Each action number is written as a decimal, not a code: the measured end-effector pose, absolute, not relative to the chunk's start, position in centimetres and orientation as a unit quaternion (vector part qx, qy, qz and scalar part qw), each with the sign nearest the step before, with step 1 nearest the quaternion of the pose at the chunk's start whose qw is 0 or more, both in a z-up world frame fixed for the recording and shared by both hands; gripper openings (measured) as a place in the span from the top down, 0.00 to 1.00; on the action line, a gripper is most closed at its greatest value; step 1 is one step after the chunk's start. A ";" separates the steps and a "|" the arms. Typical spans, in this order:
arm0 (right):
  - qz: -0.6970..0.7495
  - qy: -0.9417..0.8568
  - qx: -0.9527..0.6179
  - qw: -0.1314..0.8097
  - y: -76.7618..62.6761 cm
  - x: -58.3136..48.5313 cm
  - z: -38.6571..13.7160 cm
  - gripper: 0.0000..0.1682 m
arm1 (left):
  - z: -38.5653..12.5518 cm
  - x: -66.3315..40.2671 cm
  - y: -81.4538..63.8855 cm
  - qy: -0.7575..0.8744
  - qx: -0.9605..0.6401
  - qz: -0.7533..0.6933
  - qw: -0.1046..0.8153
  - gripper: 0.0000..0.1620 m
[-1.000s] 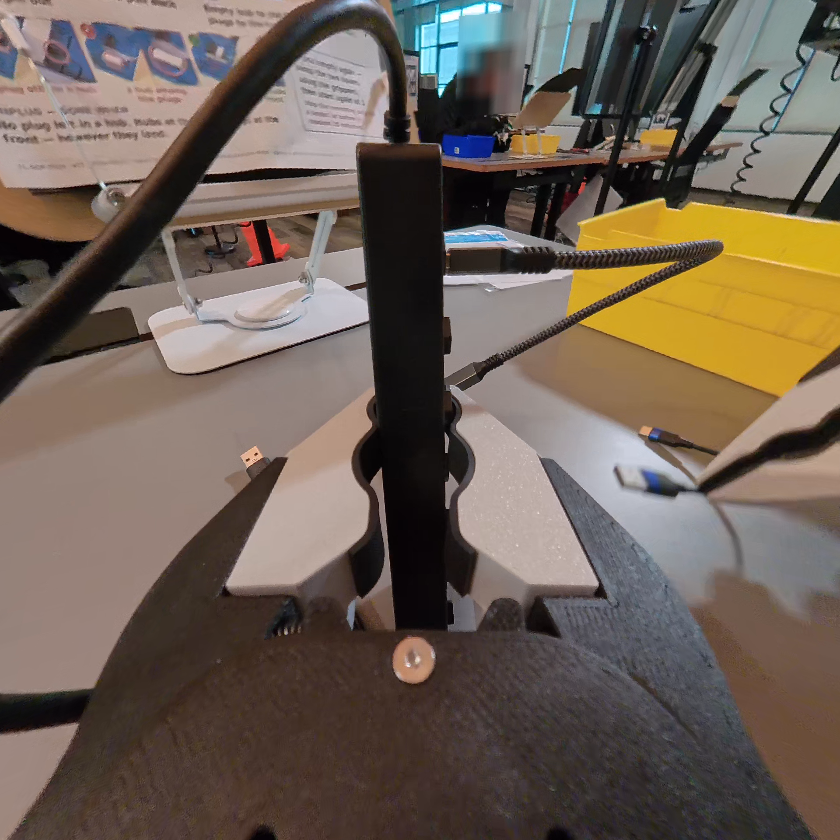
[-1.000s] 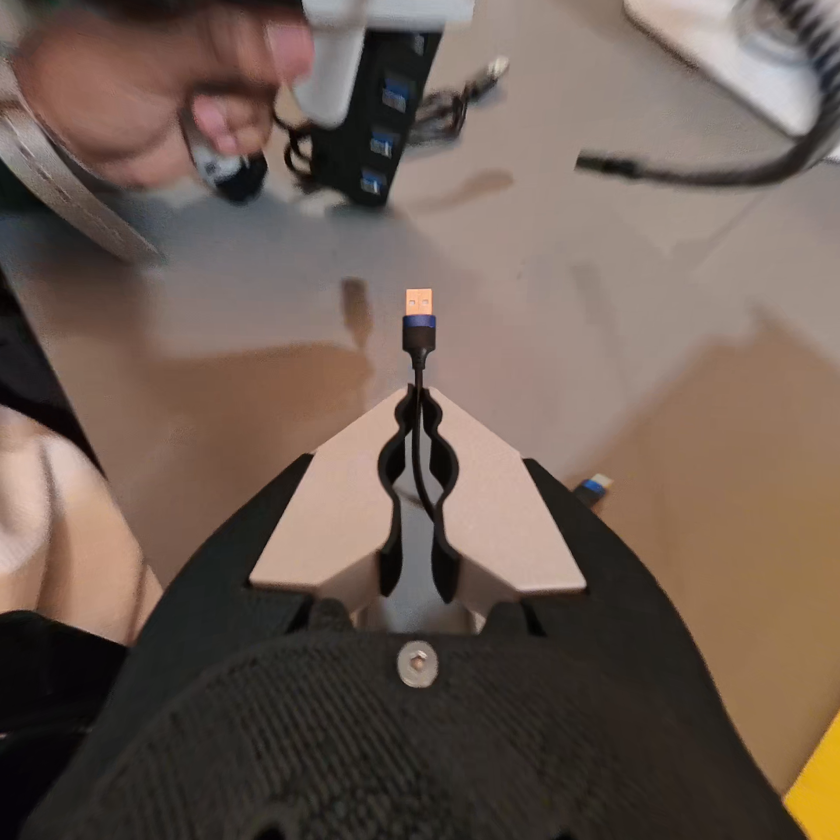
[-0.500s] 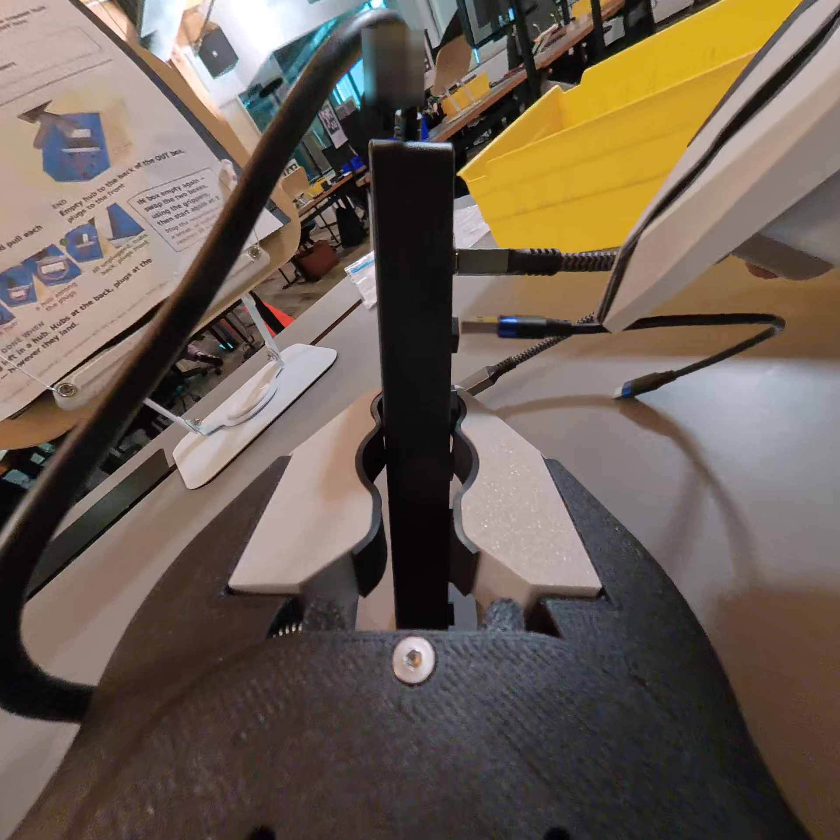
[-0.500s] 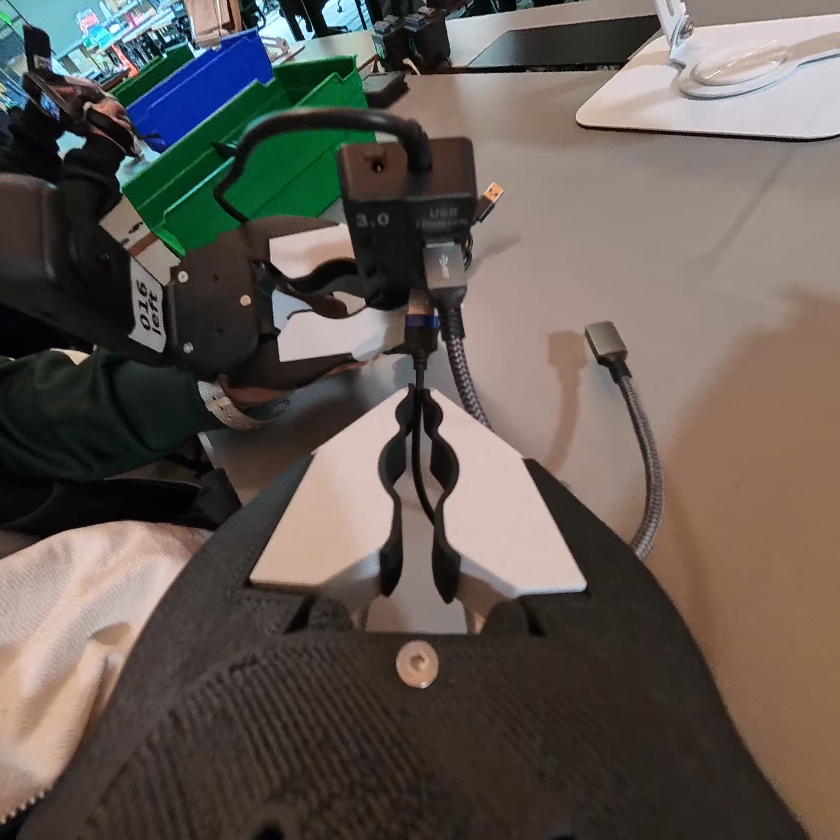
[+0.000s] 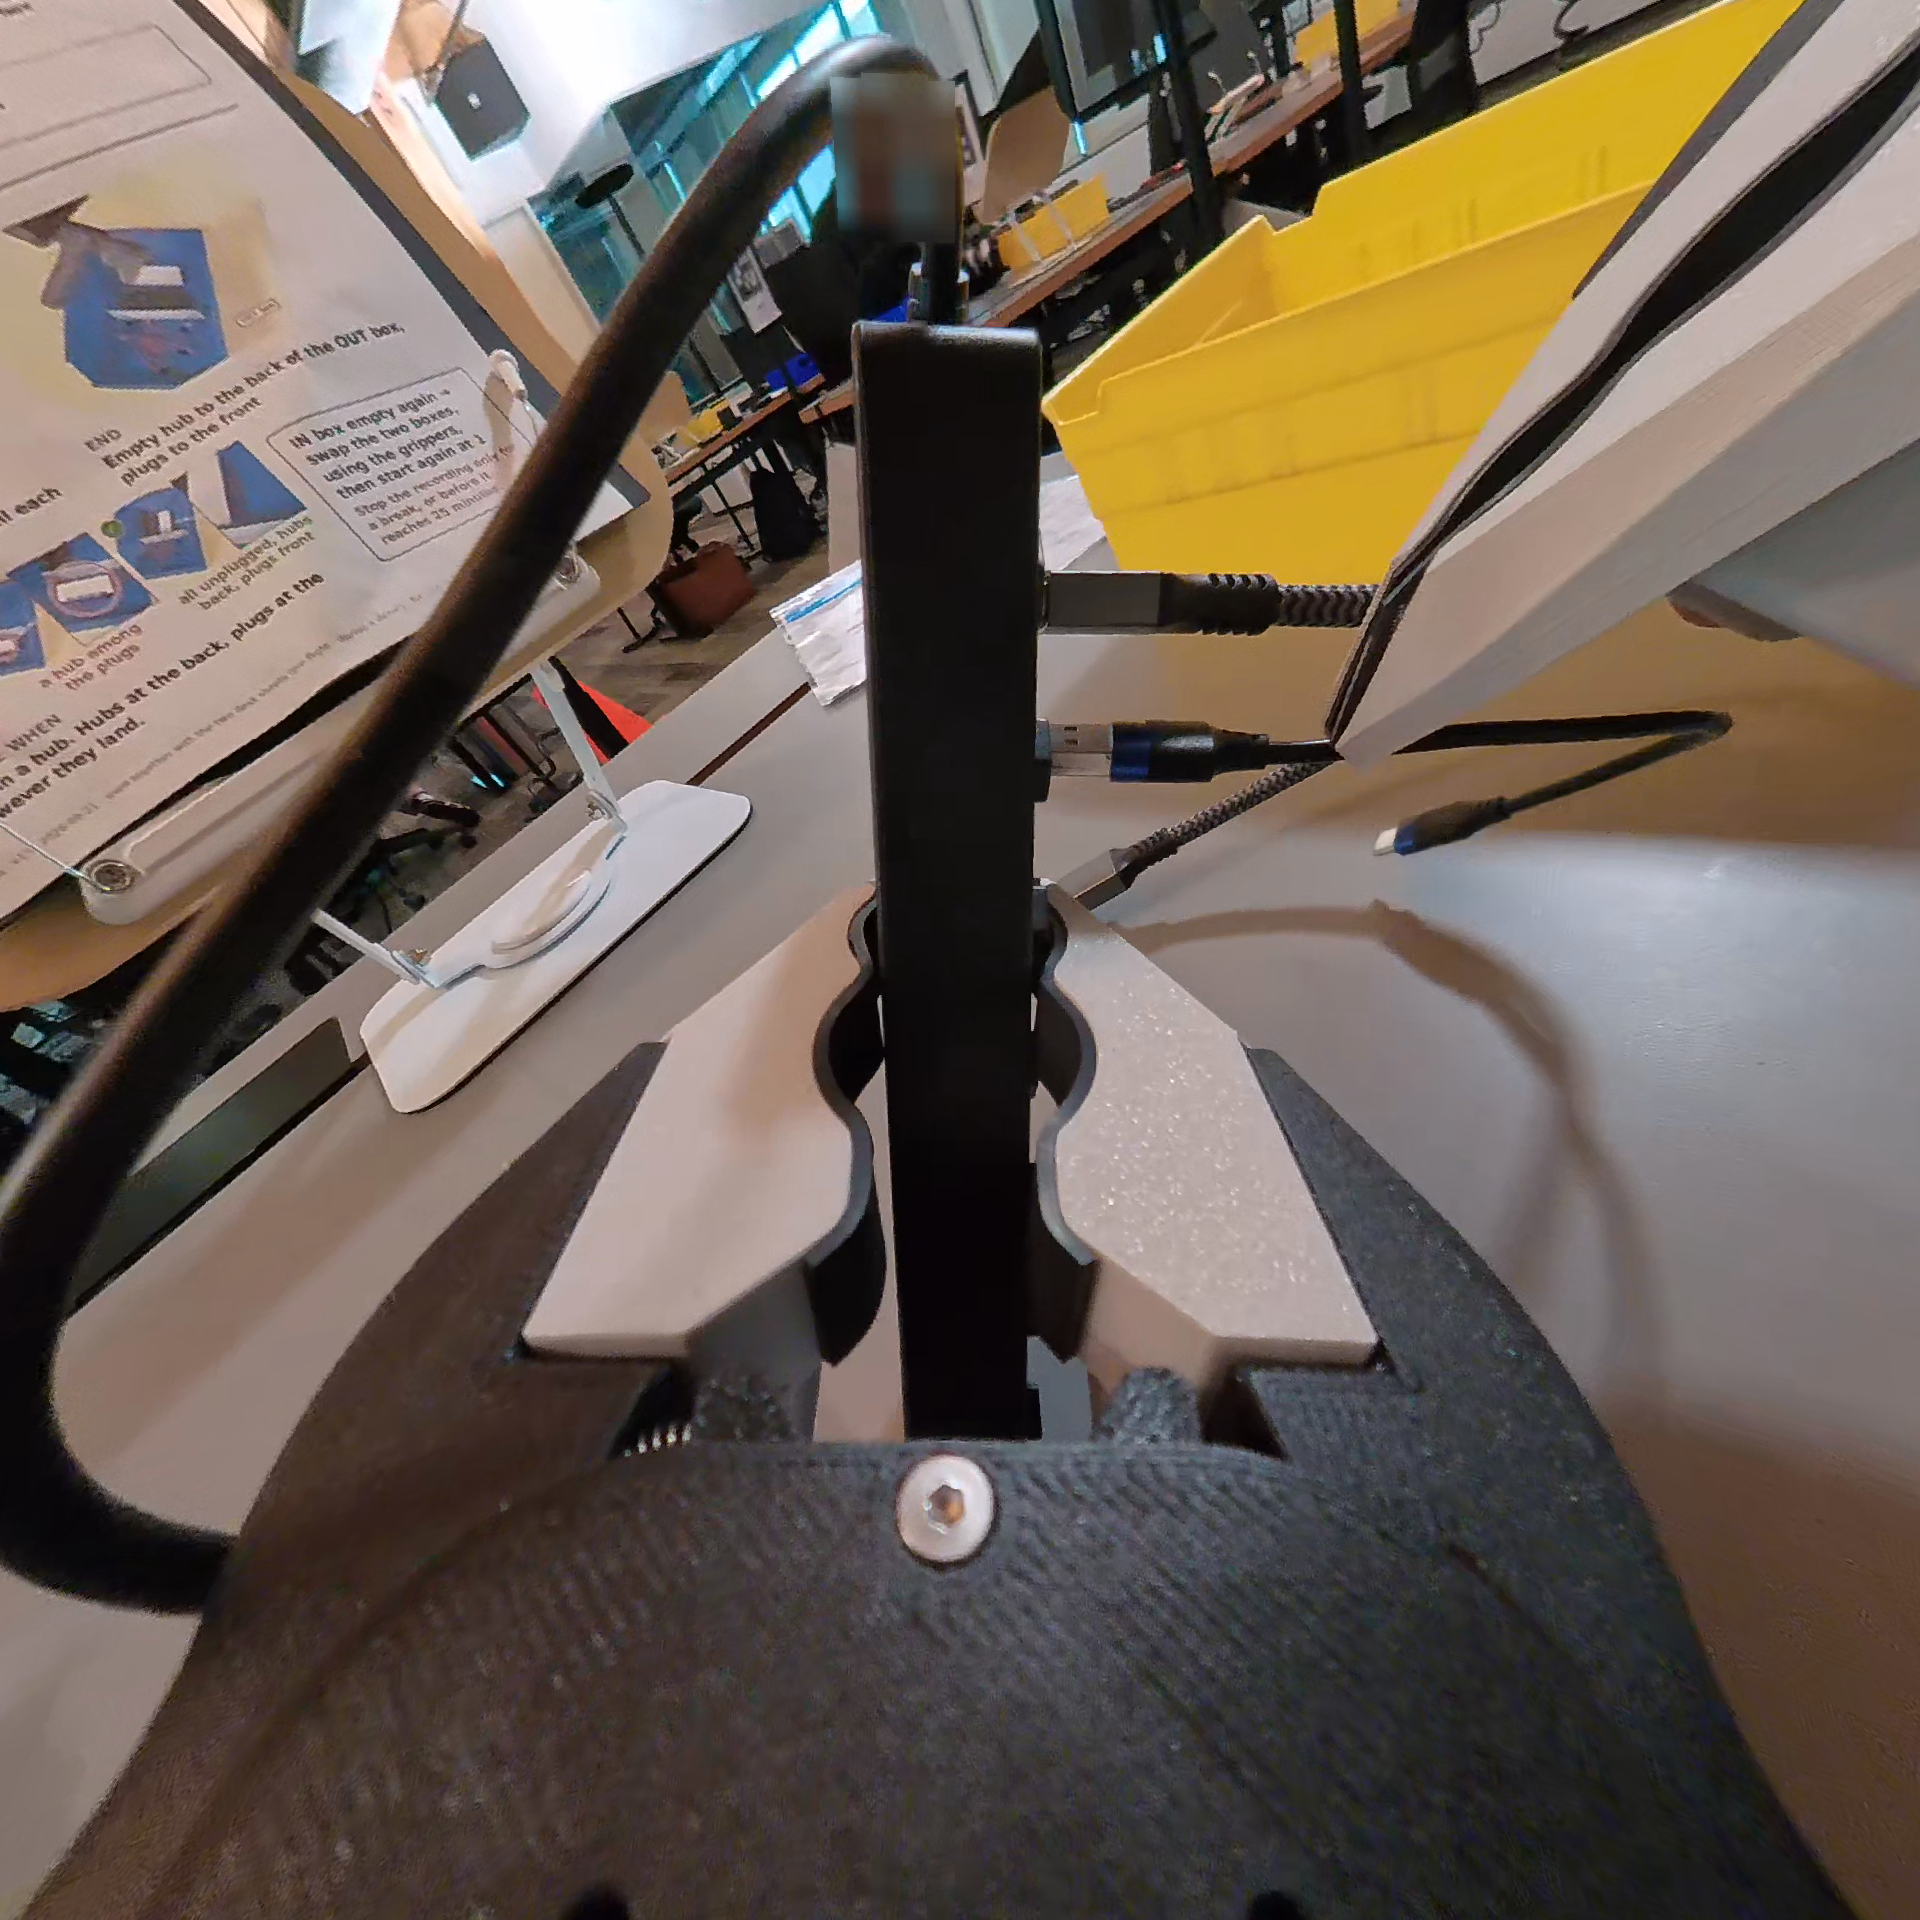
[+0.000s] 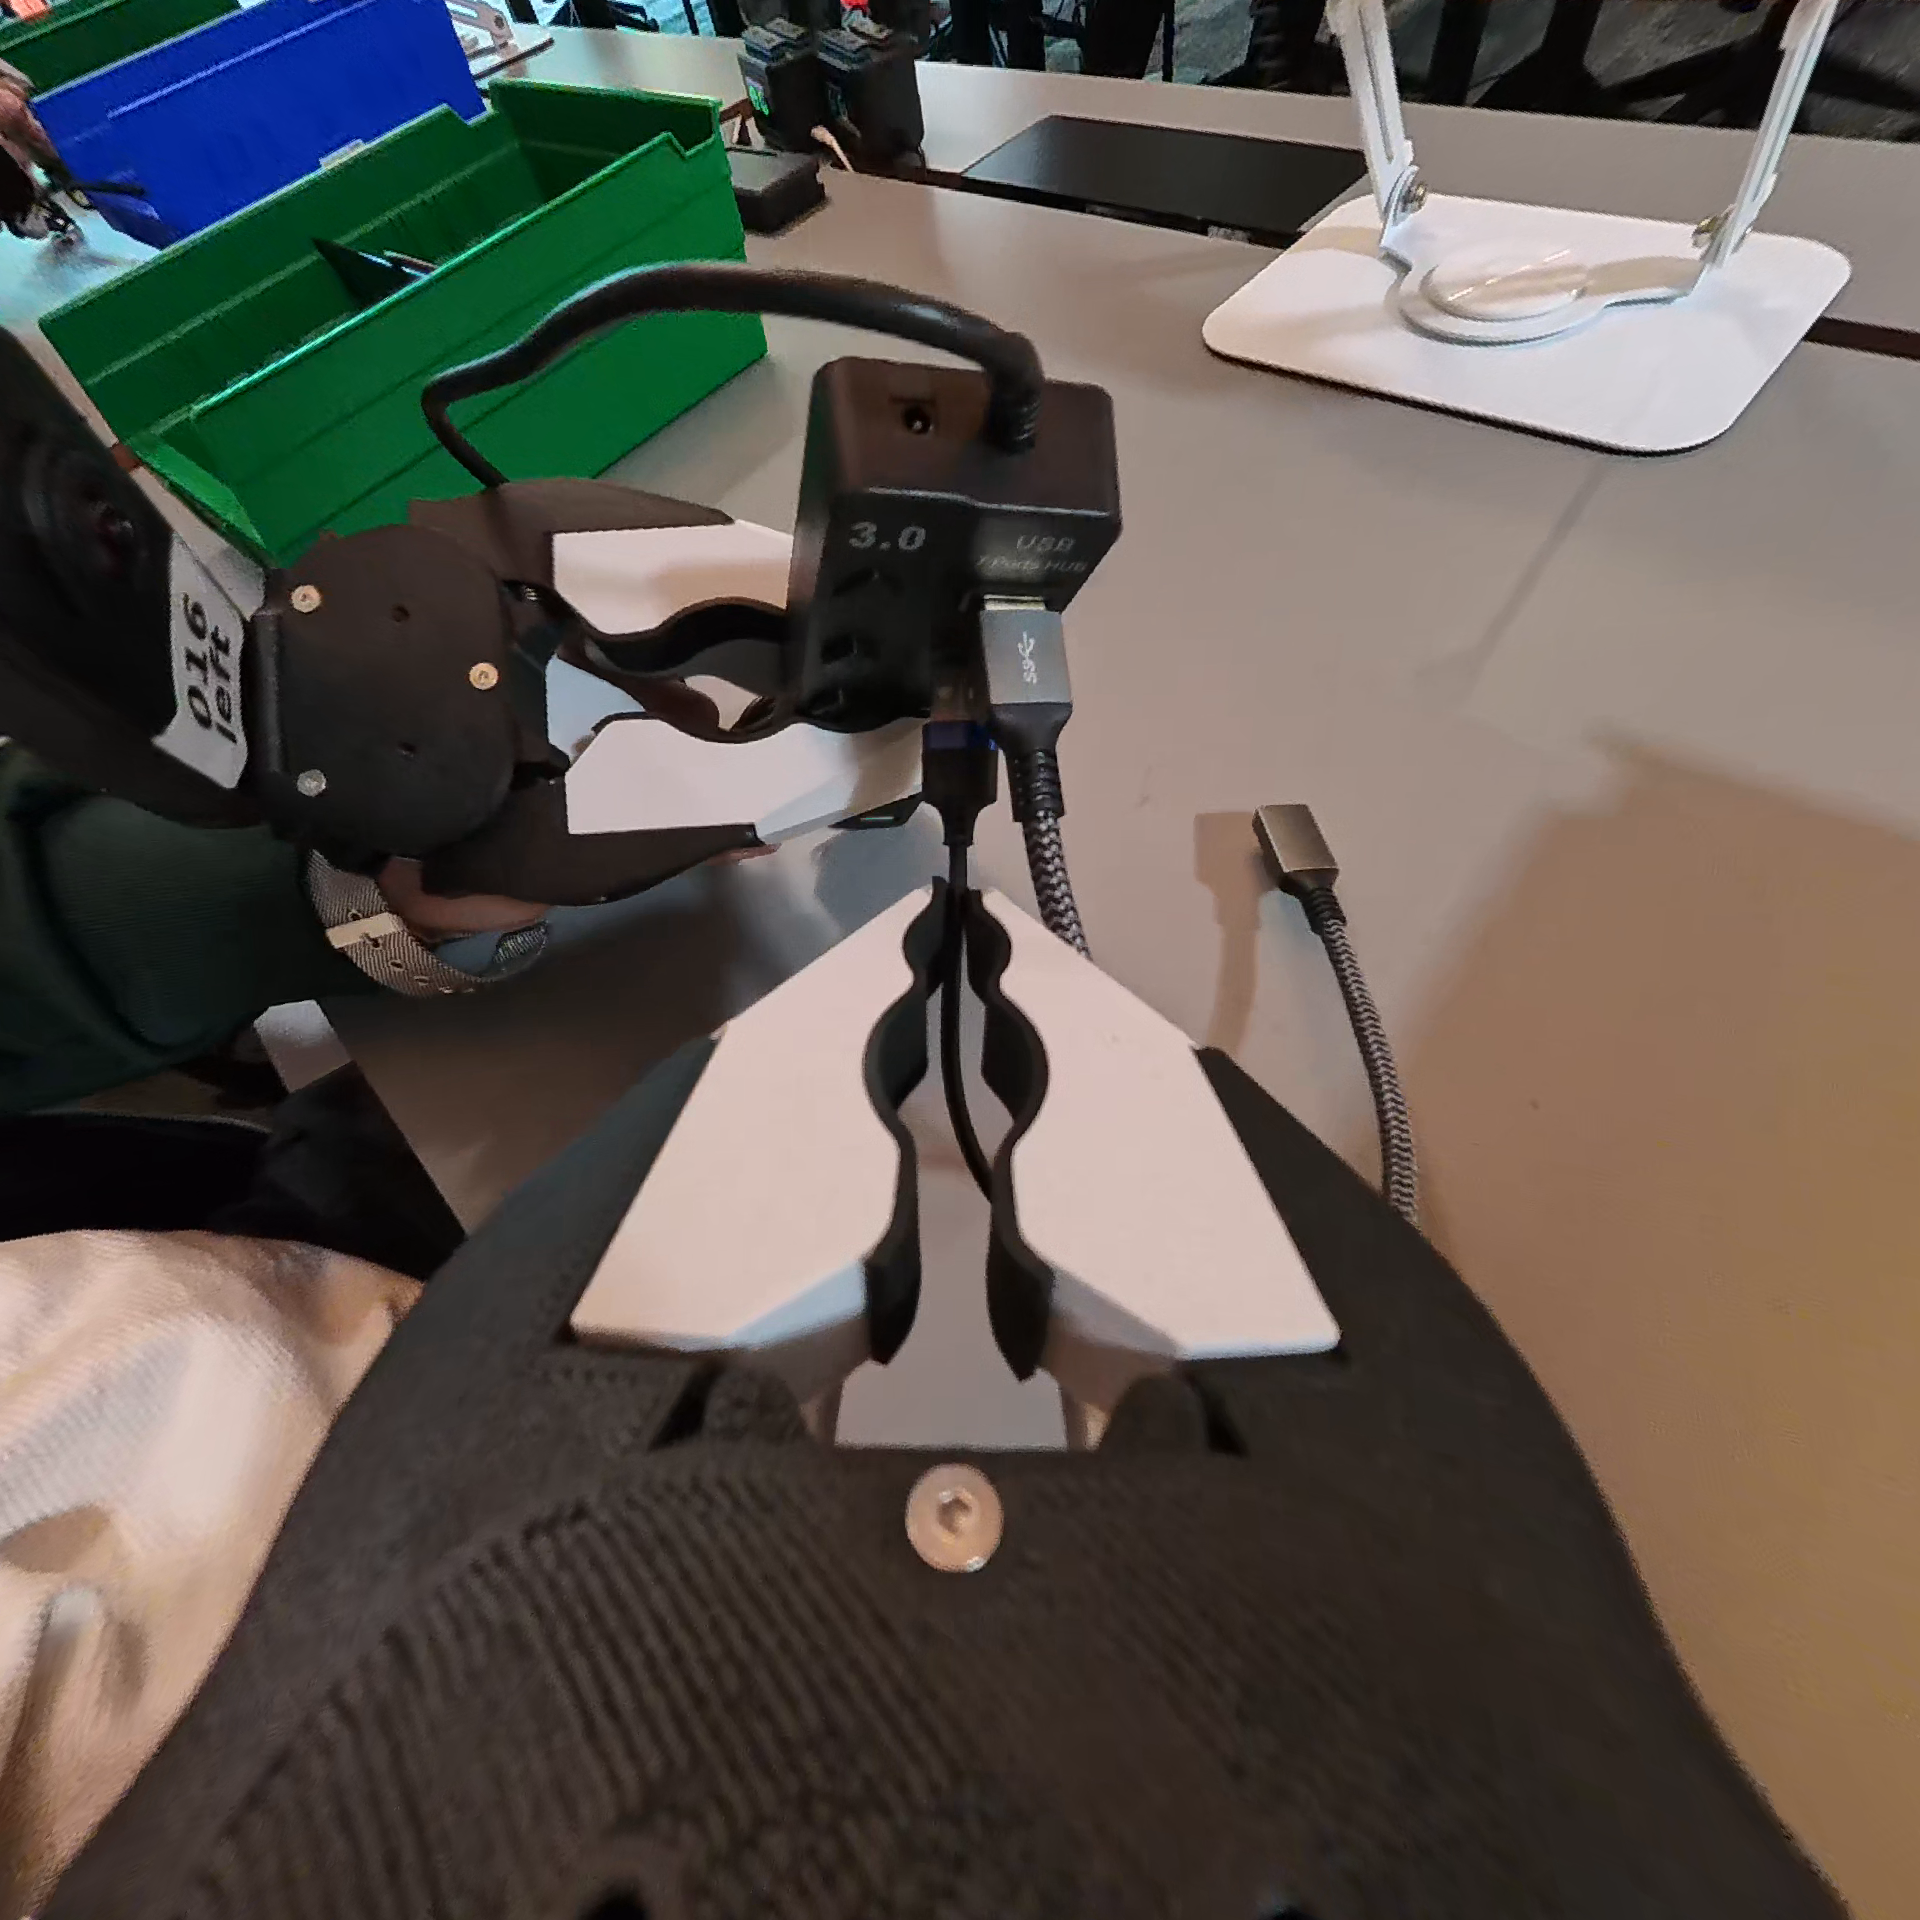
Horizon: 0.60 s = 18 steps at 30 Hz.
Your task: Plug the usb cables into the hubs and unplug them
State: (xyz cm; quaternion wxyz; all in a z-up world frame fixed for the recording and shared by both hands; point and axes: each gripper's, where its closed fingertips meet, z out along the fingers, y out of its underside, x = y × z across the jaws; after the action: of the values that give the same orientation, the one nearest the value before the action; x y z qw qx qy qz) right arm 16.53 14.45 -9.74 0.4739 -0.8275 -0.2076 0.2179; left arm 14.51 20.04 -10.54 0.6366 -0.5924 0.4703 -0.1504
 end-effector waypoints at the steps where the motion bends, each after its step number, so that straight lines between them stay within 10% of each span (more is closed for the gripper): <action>1: 0.214 -0.208 -0.827 0.476 14.5 16.6 -9.7 0.99 | -10.6 14.5 20.0 0.472 -0.591 -0.152 0.636 0.87; 18: 0.247 -0.142 -0.803 0.524 14.7 15.7 -8.0 0.99 | -8.5 13.8 20.2 0.438 -0.561 -0.181 0.678 0.86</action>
State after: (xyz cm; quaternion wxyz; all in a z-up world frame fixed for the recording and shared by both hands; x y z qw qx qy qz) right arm 15.75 14.74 -8.03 0.5239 -0.8026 -0.1424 0.2471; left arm 13.76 20.23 -8.54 0.6785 -0.5613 0.4378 -0.1814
